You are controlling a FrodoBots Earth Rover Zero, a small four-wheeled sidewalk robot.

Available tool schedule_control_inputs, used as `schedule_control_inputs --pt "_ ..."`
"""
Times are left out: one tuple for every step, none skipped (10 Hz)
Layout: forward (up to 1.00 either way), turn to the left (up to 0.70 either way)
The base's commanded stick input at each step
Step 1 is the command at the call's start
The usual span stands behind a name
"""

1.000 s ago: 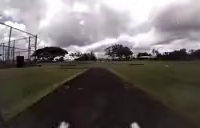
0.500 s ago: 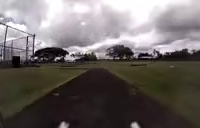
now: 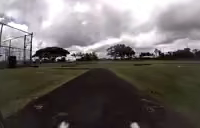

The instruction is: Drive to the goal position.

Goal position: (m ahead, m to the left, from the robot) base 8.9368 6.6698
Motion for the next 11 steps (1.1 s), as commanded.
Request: schedule_control_inputs --pt "1.00 0.00" --pt "1.00 0.00" --pt "1.00 0.00" --pt "1.00 0.00" --pt "1.00 0.00" --pt "1.00 0.00" --pt "1.00 0.00" --pt "1.00 0.00" --pt "1.00 0.00" --pt "1.00 0.00" --pt "1.00 0.00"
